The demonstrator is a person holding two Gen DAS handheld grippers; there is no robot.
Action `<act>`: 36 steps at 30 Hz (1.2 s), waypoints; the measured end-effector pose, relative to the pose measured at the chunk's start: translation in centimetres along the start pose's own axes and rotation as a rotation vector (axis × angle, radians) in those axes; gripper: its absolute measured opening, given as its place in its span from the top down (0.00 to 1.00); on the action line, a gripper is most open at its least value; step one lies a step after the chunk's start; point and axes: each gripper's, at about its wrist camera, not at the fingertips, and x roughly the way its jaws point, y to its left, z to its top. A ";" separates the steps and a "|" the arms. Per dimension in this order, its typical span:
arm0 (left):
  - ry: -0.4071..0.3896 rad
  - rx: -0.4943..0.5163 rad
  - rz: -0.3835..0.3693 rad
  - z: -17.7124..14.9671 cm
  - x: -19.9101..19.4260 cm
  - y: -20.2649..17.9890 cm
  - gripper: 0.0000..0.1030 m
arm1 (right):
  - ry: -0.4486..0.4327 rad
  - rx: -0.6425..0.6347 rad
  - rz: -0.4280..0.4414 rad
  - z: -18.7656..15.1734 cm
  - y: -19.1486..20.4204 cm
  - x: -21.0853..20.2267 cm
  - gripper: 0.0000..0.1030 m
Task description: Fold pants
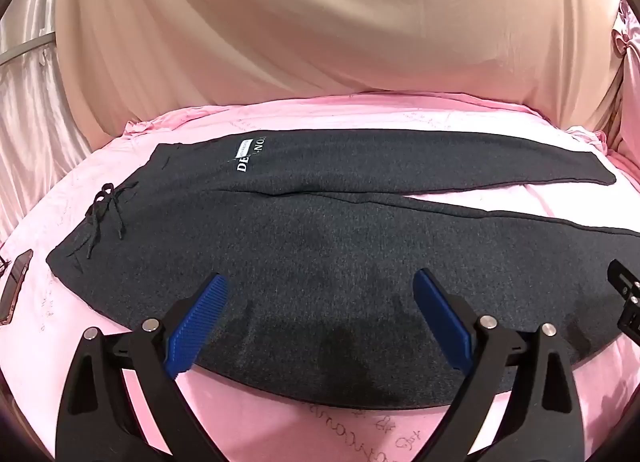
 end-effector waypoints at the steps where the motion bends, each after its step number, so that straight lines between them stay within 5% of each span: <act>1: 0.000 0.001 0.000 0.0 0.0 0.0 0.11 | -0.005 0.000 -0.001 0.0 0.0 0.0 0.05; 36: 0.002 -0.010 0.001 0.1 -0.1 0.3 0.11 | 0.011 -0.015 0.000 -0.1 0.6 0.5 0.05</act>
